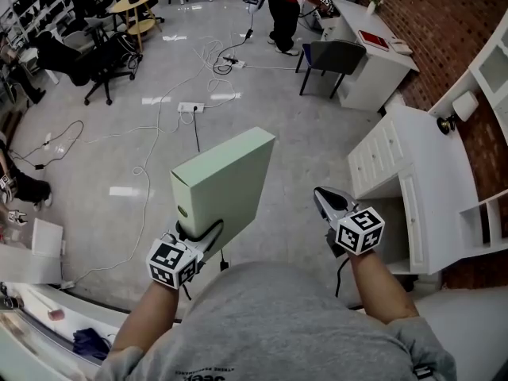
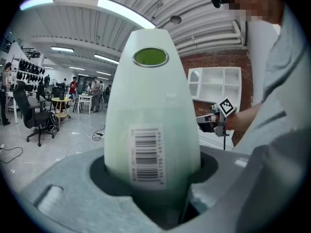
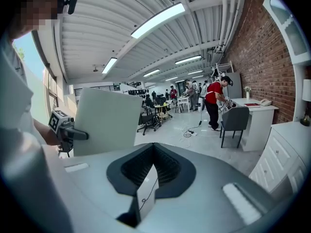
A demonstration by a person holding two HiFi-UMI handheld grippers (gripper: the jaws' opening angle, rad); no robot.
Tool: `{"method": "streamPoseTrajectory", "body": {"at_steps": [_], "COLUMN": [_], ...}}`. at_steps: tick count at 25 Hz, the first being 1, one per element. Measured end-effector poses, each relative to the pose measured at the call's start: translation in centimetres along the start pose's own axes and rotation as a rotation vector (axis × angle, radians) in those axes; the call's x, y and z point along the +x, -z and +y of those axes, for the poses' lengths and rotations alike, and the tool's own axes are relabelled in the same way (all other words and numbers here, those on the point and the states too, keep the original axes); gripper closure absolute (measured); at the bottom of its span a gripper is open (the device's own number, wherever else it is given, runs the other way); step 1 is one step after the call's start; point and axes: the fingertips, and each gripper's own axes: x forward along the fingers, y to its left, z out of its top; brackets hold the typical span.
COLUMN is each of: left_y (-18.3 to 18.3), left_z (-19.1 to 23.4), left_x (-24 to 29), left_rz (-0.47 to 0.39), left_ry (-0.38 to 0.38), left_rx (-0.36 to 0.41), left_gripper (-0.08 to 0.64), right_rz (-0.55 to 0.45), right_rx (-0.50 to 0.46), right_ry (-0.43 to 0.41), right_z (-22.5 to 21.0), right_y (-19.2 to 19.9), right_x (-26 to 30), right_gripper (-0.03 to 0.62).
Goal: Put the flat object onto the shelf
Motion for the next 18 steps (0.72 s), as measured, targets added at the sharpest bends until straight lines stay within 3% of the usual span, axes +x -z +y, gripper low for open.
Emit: {"method": "streamPoseTrajectory", "body": {"at_steps": [5,10,14,18], "left_y": [-0.5,-1.1,-1.9,-2.8], "left_z": [2.4,3.5,2.9,1.4], "left_x": [-0.1,1.2,3.9,8.7], "left_rz": [0.007,0.022,0.026,0.024], "left_ry": [0.041,0.053,0.054,0.048], "left_rx": [0.027,0.032,0.024,0.024], "left_gripper": [0.279,0.279,0.279,0.279], "right_rz": [-0.025,-0.042,-0.045,-0.041], "right_rx": [0.013,0.034,0.039,0.045], "right_ry": [0.047,0.076,0.075,0.07], "right_z": [1.0,-0.7,-3.5,-9.1], "right_y": [-0.9,-1.4,-1.4,-1.3], "right_x": [0.8,1.2,1.1,0.7], "right_gripper": [0.583,0.583,0.583,0.583]}}
